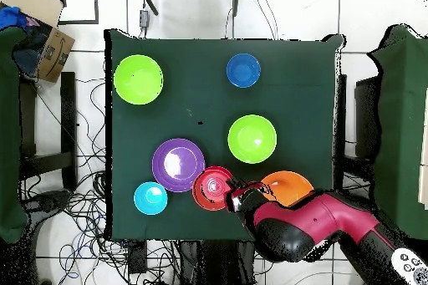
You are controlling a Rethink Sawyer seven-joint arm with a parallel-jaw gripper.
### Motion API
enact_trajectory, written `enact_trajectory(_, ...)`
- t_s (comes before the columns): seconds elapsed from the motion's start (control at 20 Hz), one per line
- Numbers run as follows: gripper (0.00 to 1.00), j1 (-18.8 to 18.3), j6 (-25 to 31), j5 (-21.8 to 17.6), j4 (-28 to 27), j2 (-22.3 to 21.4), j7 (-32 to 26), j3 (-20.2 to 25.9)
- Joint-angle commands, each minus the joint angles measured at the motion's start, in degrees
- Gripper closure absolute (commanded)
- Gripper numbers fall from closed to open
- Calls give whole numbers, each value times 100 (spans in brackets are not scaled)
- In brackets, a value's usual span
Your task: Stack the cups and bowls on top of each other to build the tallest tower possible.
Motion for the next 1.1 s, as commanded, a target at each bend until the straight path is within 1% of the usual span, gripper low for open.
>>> enact_trajectory(0.05, 100, 208, 455, -381, -287, 53, -1262, -168)
enact_trajectory(0.5, 100, 77, 653, -359, -441, 171, -1618, -170)
enact_trajectory(1.1, 100, 64, 560, -493, -397, 253, -1548, -258)
